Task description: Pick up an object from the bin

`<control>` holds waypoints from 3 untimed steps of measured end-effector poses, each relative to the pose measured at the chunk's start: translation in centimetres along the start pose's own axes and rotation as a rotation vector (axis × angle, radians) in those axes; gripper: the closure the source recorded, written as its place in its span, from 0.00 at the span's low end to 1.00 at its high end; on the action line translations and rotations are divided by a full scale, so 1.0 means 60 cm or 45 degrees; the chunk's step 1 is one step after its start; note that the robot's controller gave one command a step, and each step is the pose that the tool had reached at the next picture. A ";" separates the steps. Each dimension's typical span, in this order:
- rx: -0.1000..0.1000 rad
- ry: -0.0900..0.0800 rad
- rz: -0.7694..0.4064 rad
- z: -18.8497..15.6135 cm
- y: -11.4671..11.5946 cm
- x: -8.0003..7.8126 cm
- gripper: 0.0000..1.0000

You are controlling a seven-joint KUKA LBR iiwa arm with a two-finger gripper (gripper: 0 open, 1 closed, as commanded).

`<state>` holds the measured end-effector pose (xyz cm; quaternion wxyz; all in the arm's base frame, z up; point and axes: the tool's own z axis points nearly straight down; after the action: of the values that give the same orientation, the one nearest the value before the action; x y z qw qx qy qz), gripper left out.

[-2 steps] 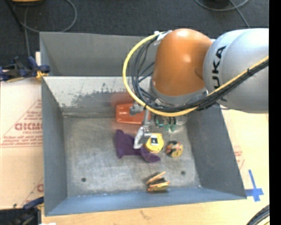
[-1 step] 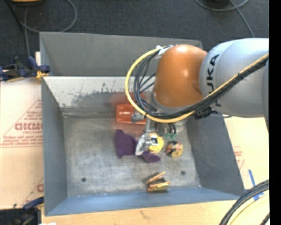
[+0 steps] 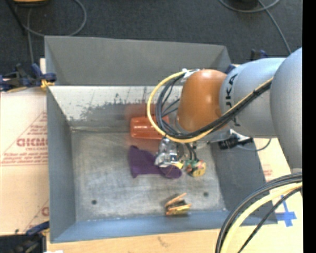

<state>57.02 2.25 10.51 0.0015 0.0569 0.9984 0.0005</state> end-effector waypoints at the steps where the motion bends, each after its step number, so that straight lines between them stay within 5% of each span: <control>1: -0.002 0.000 0.001 0.000 0.001 0.000 0.00; 2: -0.002 0.000 0.001 0.000 0.001 0.000 0.00; 3: -0.002 0.011 0.048 0.028 -0.012 -0.036 0.00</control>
Offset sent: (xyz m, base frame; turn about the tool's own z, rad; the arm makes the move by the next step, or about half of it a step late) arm 0.0000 0.0000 0.0000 0.0000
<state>59.06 1.28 8.83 -0.0028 0.0757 0.9971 0.0015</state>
